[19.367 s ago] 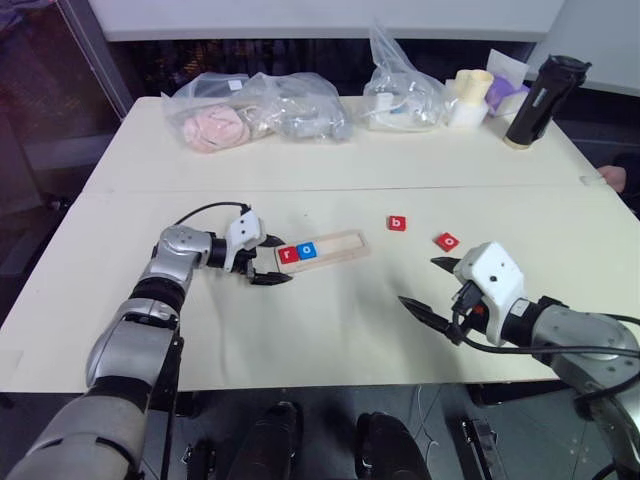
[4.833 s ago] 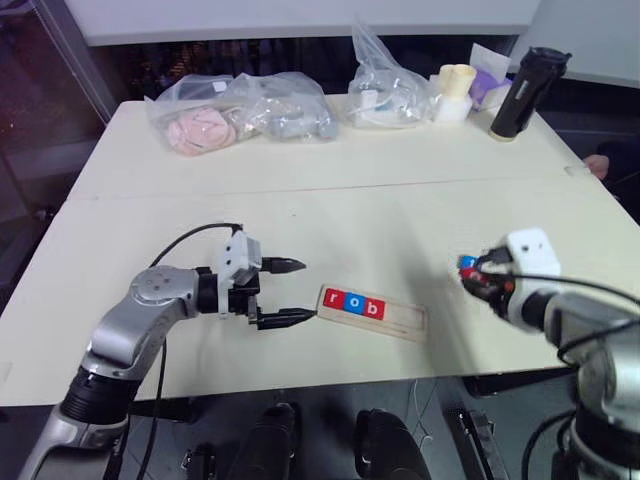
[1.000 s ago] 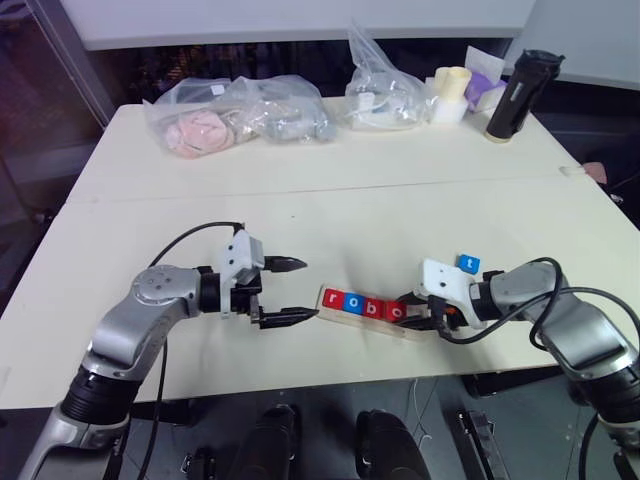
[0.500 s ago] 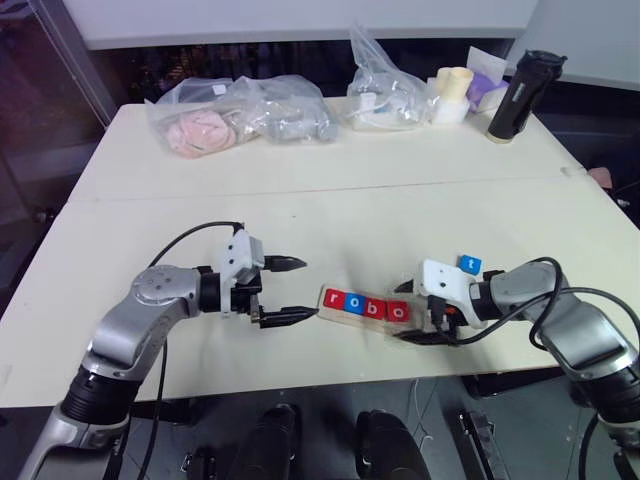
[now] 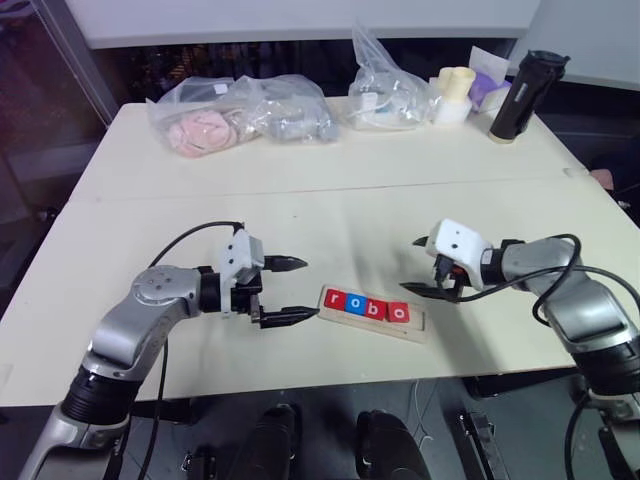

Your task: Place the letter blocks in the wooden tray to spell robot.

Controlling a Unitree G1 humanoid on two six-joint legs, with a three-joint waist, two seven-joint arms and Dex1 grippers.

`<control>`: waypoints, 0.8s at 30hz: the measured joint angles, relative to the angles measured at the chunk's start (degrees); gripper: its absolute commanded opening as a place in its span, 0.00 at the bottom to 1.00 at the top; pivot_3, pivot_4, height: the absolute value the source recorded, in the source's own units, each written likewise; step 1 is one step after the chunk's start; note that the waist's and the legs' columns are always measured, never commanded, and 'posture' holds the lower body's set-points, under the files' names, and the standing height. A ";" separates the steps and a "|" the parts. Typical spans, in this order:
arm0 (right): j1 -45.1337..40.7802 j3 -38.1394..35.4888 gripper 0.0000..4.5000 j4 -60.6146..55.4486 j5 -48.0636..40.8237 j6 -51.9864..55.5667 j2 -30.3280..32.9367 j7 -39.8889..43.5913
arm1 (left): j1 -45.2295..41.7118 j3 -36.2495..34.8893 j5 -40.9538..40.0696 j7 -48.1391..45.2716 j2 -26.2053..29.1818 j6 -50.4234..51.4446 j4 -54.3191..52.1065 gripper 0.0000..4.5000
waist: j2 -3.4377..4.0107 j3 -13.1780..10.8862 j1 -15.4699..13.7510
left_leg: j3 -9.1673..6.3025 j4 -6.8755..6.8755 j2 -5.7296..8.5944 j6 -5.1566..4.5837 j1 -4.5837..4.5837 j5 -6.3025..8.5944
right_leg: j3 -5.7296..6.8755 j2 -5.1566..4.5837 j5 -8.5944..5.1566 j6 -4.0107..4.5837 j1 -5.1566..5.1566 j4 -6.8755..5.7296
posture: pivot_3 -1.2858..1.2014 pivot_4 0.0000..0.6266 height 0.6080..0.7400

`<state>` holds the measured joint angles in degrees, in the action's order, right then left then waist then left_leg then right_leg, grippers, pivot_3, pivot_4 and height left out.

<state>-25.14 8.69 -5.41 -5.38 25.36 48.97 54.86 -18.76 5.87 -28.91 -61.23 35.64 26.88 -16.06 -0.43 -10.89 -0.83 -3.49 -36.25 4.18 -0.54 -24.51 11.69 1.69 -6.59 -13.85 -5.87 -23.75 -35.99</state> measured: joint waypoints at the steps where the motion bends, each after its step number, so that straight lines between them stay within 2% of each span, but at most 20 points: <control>1: 0.50 -0.03 1.00 0.40 0.47 -0.45 0.04 -0.42 | -0.01 0.00 -0.01 -0.01 0.00 0.00 0.00 1.00 | 0.00 0.00 0.03 | 0.01 0.02 0.00 -0.01 0.00 0.00 | 0.00 0.00 0.00 0.00 -0.02 0.00 | 0.52 0.24 0.88; 8: 4.96 -0.09 1.00 -1.08 0.72 -1.44 0.02 -0.66 | -0.03 0.00 -0.05 -0.06 0.01 0.00 0.00 1.00 | 0.00 0.00 0.17 | 0.01 0.00 -0.01 -0.01 0.01 -0.01 | 0.01 0.03 0.00 0.00 -0.02 -0.03 | 0.52 0.24 0.88; 24: 7.48 -0.62 1.00 -7.26 -0.53 0.86 0.03 -0.38 | -0.52 0.01 -0.08 -0.71 -0.09 0.00 0.07 1.00 | 0.00 0.00 0.09 | 0.01 0.01 -0.02 -0.01 0.01 -0.01 | 0.01 0.03 0.00 0.00 -0.02 -0.02 | 0.52 0.24 0.88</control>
<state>-17.66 8.07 -12.67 -5.91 26.23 49.00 54.48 -19.28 5.87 -28.98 -61.95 35.55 26.87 -15.99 -0.43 -10.89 -0.74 -3.48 -36.24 4.16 -0.55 -24.50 11.68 1.70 -6.55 -13.85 -5.87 -23.76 -36.02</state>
